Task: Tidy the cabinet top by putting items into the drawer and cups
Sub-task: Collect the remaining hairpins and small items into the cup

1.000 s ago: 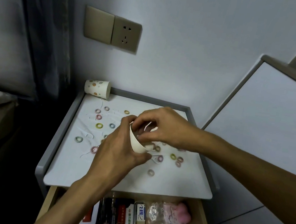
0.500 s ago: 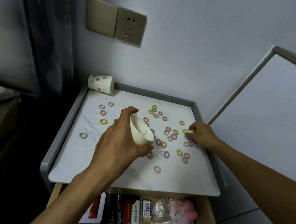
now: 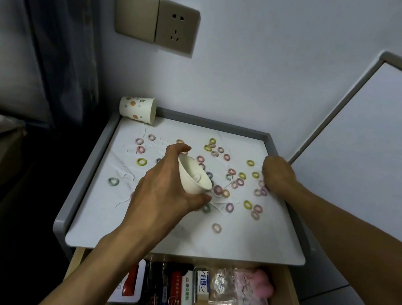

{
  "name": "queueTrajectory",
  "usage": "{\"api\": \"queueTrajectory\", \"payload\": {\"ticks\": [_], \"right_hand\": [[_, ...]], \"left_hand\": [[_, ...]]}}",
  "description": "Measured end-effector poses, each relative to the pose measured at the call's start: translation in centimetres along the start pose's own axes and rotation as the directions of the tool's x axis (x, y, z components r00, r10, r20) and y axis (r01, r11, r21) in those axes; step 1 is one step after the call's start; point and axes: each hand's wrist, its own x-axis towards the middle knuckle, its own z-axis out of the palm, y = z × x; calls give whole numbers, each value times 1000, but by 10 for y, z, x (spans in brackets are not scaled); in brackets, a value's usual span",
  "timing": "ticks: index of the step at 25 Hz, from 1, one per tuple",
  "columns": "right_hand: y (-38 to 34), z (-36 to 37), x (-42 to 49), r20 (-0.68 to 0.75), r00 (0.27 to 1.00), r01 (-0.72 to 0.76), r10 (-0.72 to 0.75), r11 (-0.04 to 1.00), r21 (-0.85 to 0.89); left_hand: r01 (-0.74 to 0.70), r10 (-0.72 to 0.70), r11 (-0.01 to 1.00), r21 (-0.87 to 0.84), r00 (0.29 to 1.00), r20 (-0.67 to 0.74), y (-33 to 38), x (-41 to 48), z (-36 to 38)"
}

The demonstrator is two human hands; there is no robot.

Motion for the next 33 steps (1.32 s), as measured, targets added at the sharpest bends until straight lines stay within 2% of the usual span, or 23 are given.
{"api": "queueTrajectory", "payload": {"ticks": [5, 8, 11, 13, 15, 17, 19, 23, 27, 31, 33], "right_hand": [[2, 2, -1, 43, 999, -14, 12, 999, 51], [1, 2, -3, -51, 999, -5, 12, 990, 140], [-21, -8, -1, -176, 966, 229, -187, 938, 260], [-40, -14, 1, -138, 917, 396, -374, 895, 208], [-55, -11, 1, -72, 891, 454, -448, 882, 129], [-61, -4, 2, -69, 912, 411, -405, 904, 121], [-64, 1, 2, -92, 942, 336, -324, 919, 206], [-67, 0, 8, -28, 976, 212, -215, 914, 347], [-75, -3, 12, 32, 980, 179, -196, 944, 275], [-75, -6, 5, 55, 970, 229, -237, 966, 124], [-72, -6, 5, 41, 969, 233, -242, 959, 163]], "left_hand": [[-9, 9, 1000, -11, 1000, 7, -1, 0, 2], [-10, 10, 1000, -21, 1000, 10, 1, -1, 2], [0, 0, 1000, -9, 1000, 4, 1, -2, 0], [4, -4, 1000, -11, 1000, 3, 1, -2, -1], [-2, 2, 1000, -22, 1000, 1, 1, -2, -4], [-8, 8, 1000, -23, 1000, 0, 2, -1, -6], [-11, 11, 1000, -28, 1000, -4, 2, -3, -10], [-8, 8, 1000, -26, 1000, -16, 0, -5, -16], [-15, 14, 999, -32, 1000, -27, 3, -6, -17], [-4, 4, 1000, -19, 1000, -24, 4, -3, -15], [-5, 5, 1000, -25, 1000, -20, 6, -3, -13]]}}
